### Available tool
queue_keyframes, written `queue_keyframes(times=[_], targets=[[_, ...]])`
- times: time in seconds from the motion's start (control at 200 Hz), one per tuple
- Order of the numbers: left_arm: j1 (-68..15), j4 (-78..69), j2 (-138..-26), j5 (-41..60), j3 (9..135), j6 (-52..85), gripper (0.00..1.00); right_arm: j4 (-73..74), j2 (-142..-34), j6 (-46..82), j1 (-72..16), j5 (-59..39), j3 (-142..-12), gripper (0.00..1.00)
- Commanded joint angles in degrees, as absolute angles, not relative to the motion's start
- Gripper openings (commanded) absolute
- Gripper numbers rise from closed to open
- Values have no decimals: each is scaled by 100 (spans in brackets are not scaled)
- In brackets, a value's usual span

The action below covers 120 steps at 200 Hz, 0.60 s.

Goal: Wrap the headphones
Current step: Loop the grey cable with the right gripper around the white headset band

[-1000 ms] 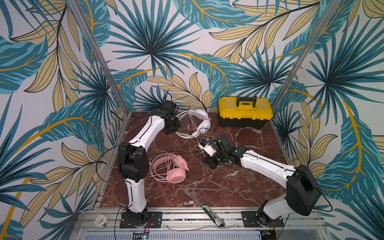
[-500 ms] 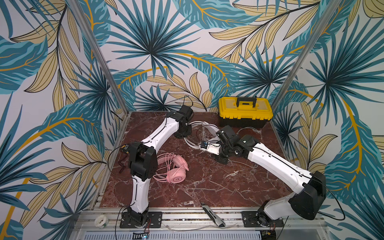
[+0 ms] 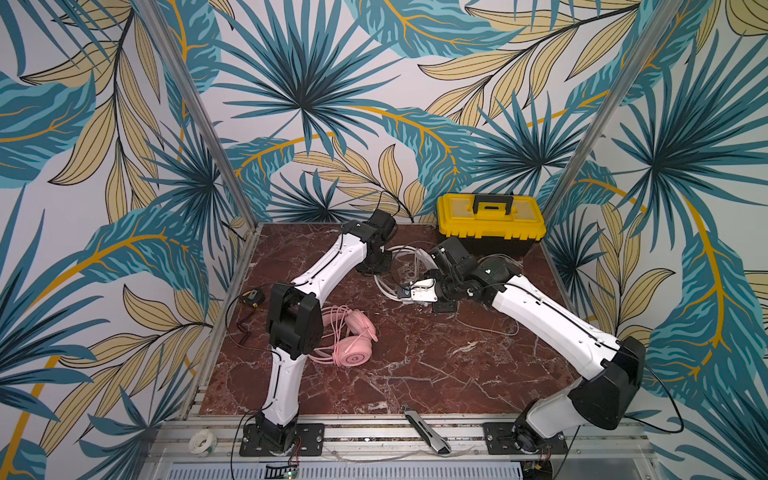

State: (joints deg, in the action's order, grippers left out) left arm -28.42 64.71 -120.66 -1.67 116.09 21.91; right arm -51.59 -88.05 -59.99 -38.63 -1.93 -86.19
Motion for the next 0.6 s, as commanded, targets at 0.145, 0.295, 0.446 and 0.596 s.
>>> queue_keyframes(times=[0.145, 0.295, 0.446, 0.596], targets=[[-2917, 6374, -12117, 16, 11999, 1857, 0, -5364, -9045, -6401, -4061, -200, -8756, 0], [-2945, 6383, -12000, 59, 11835, 1468, 0, -5203, -9097, -6734, -4065, 263, -8843, 0], [-2944, 6478, -11919, 33, 11725, 1202, 0, -5100, -9117, -7110, -4063, 728, -8852, 0], [-2944, 6517, -11884, 137, 11681, 1014, 0, -4792, -9126, -7374, -4061, 1283, -8568, 0]])
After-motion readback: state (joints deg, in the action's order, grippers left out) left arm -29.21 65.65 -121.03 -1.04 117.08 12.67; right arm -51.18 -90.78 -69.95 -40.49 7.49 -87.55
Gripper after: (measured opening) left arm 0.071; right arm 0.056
